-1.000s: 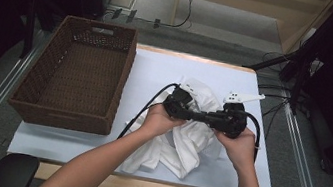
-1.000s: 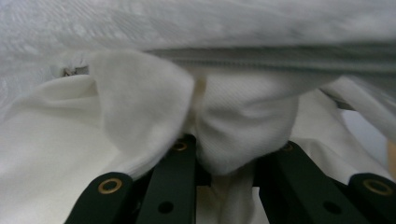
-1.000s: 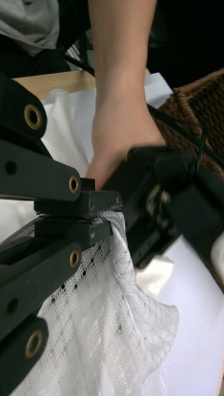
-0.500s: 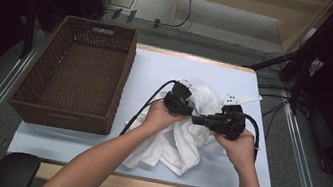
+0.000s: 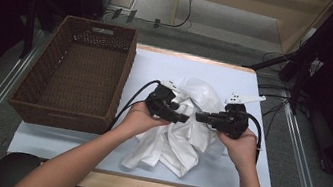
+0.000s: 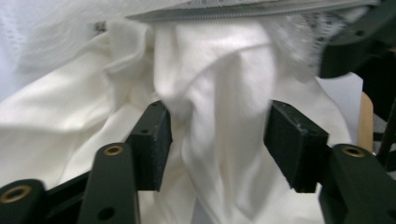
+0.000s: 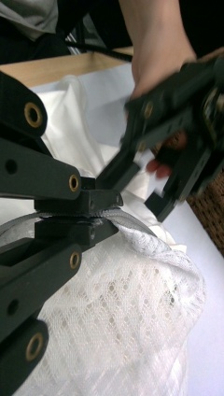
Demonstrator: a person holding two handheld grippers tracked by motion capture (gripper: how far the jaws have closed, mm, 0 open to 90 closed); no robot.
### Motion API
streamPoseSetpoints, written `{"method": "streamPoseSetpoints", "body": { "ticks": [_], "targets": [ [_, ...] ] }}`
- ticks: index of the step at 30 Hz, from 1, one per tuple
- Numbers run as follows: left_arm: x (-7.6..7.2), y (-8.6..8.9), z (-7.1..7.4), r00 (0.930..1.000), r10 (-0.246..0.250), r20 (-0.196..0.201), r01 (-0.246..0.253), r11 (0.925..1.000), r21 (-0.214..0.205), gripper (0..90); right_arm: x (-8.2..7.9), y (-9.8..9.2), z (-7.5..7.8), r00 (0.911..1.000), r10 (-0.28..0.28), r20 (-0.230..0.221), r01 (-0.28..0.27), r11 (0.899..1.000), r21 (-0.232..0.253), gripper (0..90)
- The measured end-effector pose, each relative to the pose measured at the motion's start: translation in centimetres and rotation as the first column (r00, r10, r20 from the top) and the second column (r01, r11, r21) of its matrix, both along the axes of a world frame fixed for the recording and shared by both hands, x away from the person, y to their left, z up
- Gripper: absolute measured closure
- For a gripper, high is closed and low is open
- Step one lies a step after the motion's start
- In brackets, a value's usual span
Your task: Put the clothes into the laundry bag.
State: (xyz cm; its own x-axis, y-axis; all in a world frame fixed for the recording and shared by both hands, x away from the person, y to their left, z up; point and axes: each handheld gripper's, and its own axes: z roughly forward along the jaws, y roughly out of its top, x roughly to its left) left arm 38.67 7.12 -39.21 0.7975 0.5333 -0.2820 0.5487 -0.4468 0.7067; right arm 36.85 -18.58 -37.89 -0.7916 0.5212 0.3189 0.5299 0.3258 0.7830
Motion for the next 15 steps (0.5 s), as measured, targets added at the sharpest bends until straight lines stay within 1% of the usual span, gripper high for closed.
{"method": "streamPoseSetpoints", "body": {
  "ticks": [2, 3, 5, 6, 7, 8, 9, 11, 13, 15],
  "targets": [
    [-0.9, 0.8, 0.6, 0.9998, 0.013, 0.012, -0.013, 0.9999, 0.001, 35.7, 0.0, 0.1, 0.0, 1.0000, -0.006, -0.002, 0.006, 1.000, -0.005, 89.0],
    [-1.3, 1.2, 0.9, 0.9999, 0.011, 0.009, -0.011, 0.9999, 0.005, 33.5, 0.0, 0.1, 0.0, 0.9999, -0.010, -0.003, 0.010, 1.000, -0.009, 89.0],
    [-2.2, 1.8, 1.0, 1.0000, 0.003, 0.005, -0.003, 0.9992, 0.039, 29.3, 0.0, 0.1, 0.0, 0.9999, -0.013, -0.004, 0.013, 1.000, -0.012, 88.8],
    [-2.6, 2.1, 0.9, 1.0000, -0.001, 0.005, 0.001, 0.9985, 0.056, 28.9, 0.0, 0.1, 0.0, 0.9999, -0.013, -0.004, 0.013, 1.000, -0.012, 88.8],
    [-3.0, 2.2, 0.8, 1.0000, 0.005, 0.003, -0.005, 0.9983, 0.058, 28.0, 0.0, 0.2, -0.1, 0.9999, -0.013, -0.002, 0.013, 1.000, -0.013, 88.5],
    [-3.5, 2.6, 0.5, 1.0000, 0.006, 0.006, -0.007, 0.9972, 0.075, 27.3, 0.0, 0.2, -0.1, 0.9999, -0.015, -0.002, 0.015, 1.000, -0.015, 88.4],
    [-3.9, 2.9, 0.2, 0.9999, 0.014, 0.000, -0.014, 0.9968, 0.079, 27.1, 0.0, 0.2, -0.1, 0.9999, -0.014, -0.005, 0.014, 1.000, -0.018, 88.4],
    [-4.5, 3.2, -0.6, 0.9994, 0.020, -0.029, -0.017, 0.9963, 0.085, 26.8, 0.1, 0.2, -0.1, 0.9999, -0.011, -0.004, 0.011, 1.000, -0.021, 88.1],
    [-5.1, 3.3, -1.6, 0.9987, 0.030, -0.041, -0.025, 0.9939, 0.107, 26.2, 0.1, 0.3, -0.2, 0.9999, -0.011, -0.001, 0.011, 1.000, -0.023, 87.8],
    [-5.3, 3.3, -2.5, 0.9977, 0.039, -0.056, -0.031, 0.9906, 0.133, 24.6, 0.1, 0.4, -0.2, 0.9999, -0.010, -0.004, 0.010, 1.000, -0.022, 87.3]
  ]
}}
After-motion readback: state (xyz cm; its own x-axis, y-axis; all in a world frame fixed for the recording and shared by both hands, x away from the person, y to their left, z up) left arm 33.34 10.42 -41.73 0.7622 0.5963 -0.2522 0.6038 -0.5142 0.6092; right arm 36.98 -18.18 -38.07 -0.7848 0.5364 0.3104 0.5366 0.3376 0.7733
